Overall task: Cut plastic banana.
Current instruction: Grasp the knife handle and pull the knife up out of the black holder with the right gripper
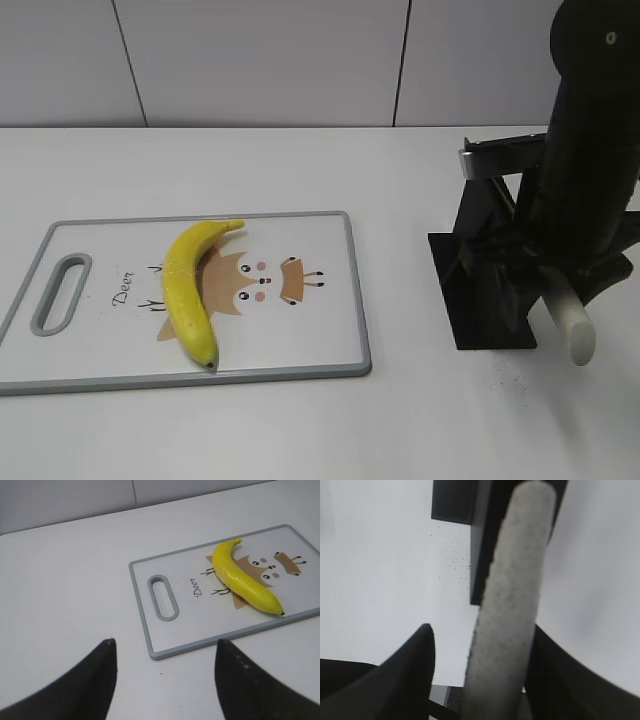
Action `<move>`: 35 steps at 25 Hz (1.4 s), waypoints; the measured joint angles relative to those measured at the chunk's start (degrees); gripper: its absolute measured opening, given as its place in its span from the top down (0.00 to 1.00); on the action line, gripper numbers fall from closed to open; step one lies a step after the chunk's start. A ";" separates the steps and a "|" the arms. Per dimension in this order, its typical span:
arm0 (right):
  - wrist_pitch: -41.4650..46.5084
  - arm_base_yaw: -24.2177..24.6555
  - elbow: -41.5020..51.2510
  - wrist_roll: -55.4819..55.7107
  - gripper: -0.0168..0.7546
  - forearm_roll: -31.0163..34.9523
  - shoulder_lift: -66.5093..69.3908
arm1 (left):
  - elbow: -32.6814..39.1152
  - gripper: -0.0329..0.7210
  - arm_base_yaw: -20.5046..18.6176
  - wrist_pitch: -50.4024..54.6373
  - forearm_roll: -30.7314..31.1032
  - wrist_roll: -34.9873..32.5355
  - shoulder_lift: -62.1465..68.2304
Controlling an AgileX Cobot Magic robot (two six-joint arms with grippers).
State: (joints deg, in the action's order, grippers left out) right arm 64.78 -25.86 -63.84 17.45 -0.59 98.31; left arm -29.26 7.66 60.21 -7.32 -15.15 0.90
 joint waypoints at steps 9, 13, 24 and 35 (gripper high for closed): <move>0.59 0.08 0.00 1.96 0.73 0.04 0.00 | 0.00 0.18 0.00 0.00 0.00 -0.02 0.00; 0.98 0.08 0.00 2.19 0.73 0.59 0.00 | 0.00 0.18 0.00 0.00 0.00 -0.02 0.00; 2.23 0.08 0.00 2.39 0.73 1.77 -5.35 | 0.00 0.18 0.00 0.02 0.00 -0.02 0.00; 2.43 0.01 -0.55 1.18 0.74 2.41 -13.16 | 0.00 0.18 0.00 0.02 0.00 -0.02 0.00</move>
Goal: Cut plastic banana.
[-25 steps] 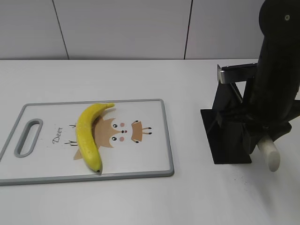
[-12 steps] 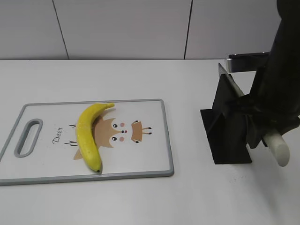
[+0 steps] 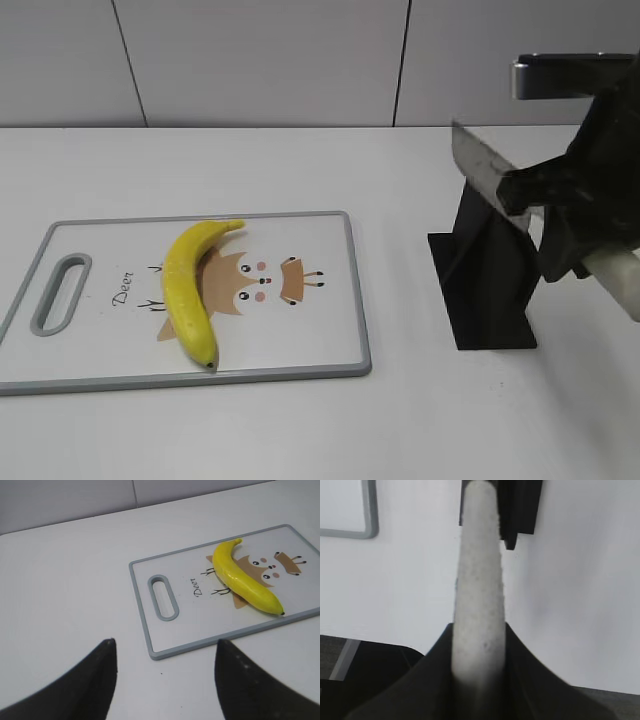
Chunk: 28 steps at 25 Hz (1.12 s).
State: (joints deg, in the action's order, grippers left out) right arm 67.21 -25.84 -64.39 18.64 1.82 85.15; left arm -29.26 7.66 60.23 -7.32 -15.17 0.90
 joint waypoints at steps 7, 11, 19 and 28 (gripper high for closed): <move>0.15 0.00 -0.11 -1.43 0.74 0.33 -1.29 | 0.00 0.18 0.00 0.05 0.00 0.00 0.00; 0.17 0.00 -1.72 -6.34 0.74 0.50 -1.34 | 0.00 0.18 0.00 0.05 0.00 0.00 0.00; -1.79 0.00 -7.66 -31.04 0.74 1.61 -1.38 | 0.00 0.18 0.00 0.05 0.00 -0.04 0.00; -15.56 0.00 -7.91 -60.68 0.74 13.41 -0.82 | -3.70 0.19 0.00 -3.38 0.00 -0.43 3.60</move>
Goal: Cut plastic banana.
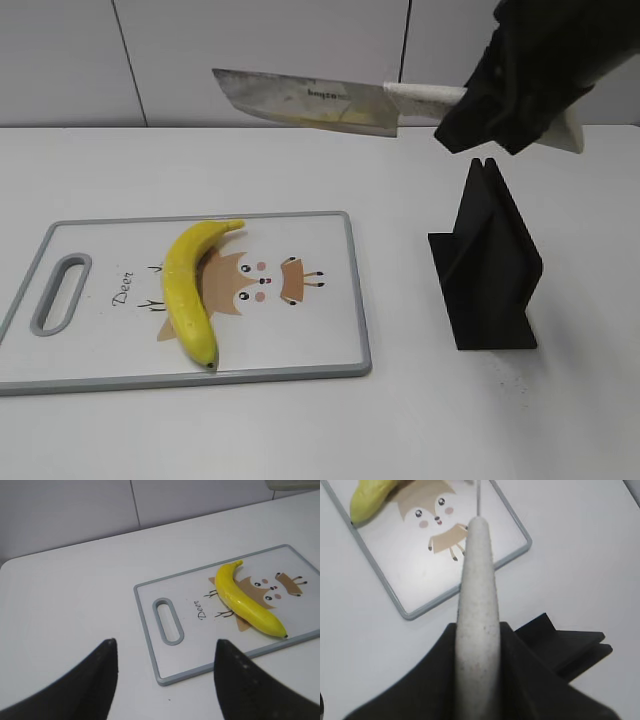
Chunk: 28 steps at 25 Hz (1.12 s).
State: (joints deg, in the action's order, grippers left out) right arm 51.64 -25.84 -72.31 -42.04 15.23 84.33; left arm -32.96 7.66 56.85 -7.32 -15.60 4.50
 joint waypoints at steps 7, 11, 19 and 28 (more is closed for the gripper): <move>-0.27 0.00 -0.09 -7.64 0.74 1.84 5.99 | -3.26 0.19 0.00 -4.39 -0.94 -7.37 12.46; 2.76 0.00 -2.48 -15.99 0.74 4.00 9.22 | -5.11 0.19 0.00 -6.09 -5.84 -15.58 21.56; 6.84 0.00 -12.87 -22.34 0.74 8.90 17.48 | -13.92 0.19 0.00 -7.69 -9.86 -31.54 40.22; 7.00 -2.11 -19.12 -25.82 0.74 10.92 24.43 | -30.02 0.22 1.28 -1.46 -9.93 -46.18 62.10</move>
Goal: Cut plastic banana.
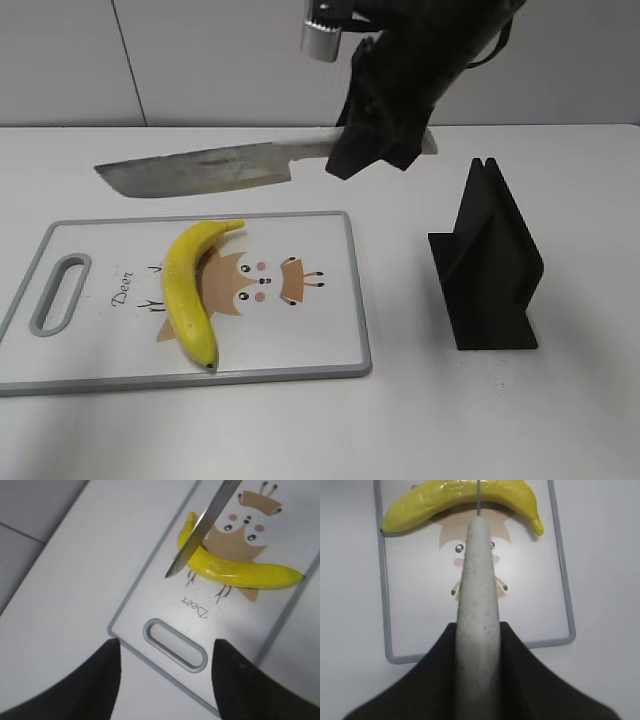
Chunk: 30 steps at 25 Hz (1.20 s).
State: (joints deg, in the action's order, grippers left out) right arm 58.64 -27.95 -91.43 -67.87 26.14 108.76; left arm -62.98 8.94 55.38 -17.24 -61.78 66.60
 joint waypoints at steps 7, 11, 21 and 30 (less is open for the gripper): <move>-1.67 -2.98 -0.11 -2.79 0.74 3.41 3.08 | -6.90 0.23 8.41 5.65 -0.09 -5.48 15.61; -1.82 -3.11 -0.11 -4.28 0.74 4.30 4.14 | -7.43 0.23 10.22 6.21 -0.08 -8.07 20.28; -1.86 -3.16 -0.52 -6.84 0.74 7.13 4.35 | -7.48 0.28 10.22 3.52 3.83 -8.86 25.84; -1.56 -3.22 -0.52 -6.97 0.74 5.53 4.35 | -7.53 0.61 10.22 2.39 4.89 -8.86 25.91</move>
State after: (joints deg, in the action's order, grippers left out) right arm 57.08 -31.17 -91.94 -74.84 31.68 113.11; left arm -70.51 19.16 57.77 -12.35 -70.64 92.52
